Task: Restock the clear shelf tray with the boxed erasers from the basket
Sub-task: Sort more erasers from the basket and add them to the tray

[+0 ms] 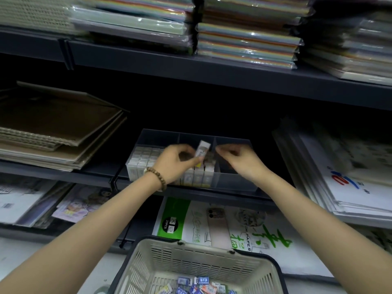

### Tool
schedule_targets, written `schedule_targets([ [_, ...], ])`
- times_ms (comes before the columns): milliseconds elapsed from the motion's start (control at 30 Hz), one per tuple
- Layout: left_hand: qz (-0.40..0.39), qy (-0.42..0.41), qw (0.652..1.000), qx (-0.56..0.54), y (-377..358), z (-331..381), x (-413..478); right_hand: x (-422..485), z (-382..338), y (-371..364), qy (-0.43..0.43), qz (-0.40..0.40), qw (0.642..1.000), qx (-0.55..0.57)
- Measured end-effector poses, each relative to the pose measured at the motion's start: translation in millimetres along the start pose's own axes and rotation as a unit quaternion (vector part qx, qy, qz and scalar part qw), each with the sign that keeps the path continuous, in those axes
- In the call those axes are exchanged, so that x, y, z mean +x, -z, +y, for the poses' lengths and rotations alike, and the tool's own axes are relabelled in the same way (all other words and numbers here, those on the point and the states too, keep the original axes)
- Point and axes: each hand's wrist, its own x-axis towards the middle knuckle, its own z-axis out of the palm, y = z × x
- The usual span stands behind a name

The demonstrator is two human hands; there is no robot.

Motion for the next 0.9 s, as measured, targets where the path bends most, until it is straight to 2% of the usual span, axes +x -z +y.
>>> schedule_targets([
  [100,0.051,0.02,0.998,-0.007,18,-16,-8,-5,9,3,0.008,-0.027,0.989,-0.144],
  [167,0.049,0.026,0.998,-0.029,24,-21,-14,-11,12,-8,0.019,-0.042,0.984,-0.171],
  [267,0.037,0.023,0.999,-0.022,24,-21,-17,-16,10,-22,0.036,-0.03,0.984,-0.173],
  [367,0.053,0.032,0.998,-0.027,23,-21,-16,-16,6,-15,0.005,-0.018,0.991,-0.13],
  [467,0.049,0.037,0.997,-0.042,24,-22,-14,-14,-3,-5,-0.037,-0.055,0.992,-0.11],
  [633,0.05,0.028,0.997,-0.055,29,-25,-14,-3,-32,-2,-0.109,-0.122,0.971,-0.175],
  [767,0.069,0.008,0.994,-0.089,36,-30,-16,5,-49,-7,-0.15,-0.14,0.948,-0.242],
  [833,0.069,-0.006,0.993,-0.095,38,-31,-20,4,-50,-7,-0.154,-0.142,0.947,-0.243],
  [900,0.064,-0.018,0.992,-0.108,39,-28,-23,-1,-47,-4,-0.14,-0.121,0.963,-0.195],
])
